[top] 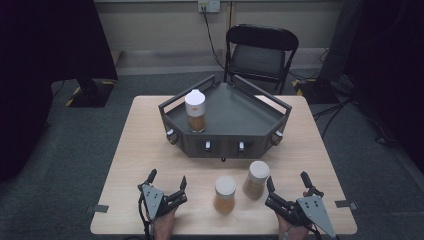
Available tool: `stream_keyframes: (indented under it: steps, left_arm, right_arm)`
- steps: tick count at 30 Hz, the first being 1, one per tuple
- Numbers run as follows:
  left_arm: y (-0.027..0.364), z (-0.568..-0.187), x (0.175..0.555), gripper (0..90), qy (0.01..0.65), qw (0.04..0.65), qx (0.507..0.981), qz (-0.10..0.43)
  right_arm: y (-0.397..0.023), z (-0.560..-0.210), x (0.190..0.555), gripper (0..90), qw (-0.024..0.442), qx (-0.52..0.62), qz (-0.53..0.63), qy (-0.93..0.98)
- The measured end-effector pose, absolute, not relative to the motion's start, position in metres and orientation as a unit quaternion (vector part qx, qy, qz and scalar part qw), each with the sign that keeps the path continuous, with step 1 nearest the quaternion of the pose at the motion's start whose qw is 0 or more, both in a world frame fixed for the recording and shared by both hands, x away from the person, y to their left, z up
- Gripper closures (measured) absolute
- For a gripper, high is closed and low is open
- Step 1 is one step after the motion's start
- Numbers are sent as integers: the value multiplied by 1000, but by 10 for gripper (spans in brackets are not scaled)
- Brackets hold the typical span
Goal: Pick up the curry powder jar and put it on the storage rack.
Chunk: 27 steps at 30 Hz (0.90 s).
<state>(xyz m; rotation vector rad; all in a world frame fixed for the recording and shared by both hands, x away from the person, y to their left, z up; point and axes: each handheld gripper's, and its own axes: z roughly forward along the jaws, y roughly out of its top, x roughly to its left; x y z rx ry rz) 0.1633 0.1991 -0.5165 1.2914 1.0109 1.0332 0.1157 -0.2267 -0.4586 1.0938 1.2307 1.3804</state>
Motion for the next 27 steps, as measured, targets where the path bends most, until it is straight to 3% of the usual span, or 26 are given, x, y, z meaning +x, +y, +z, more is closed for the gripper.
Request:
stream_keyframes:
  steps: [27]
  left_arm:
    - [199,-516,163,3,430,566,549,439]
  right_arm:
    - [-190,-426,106,0,435,377,610,545]
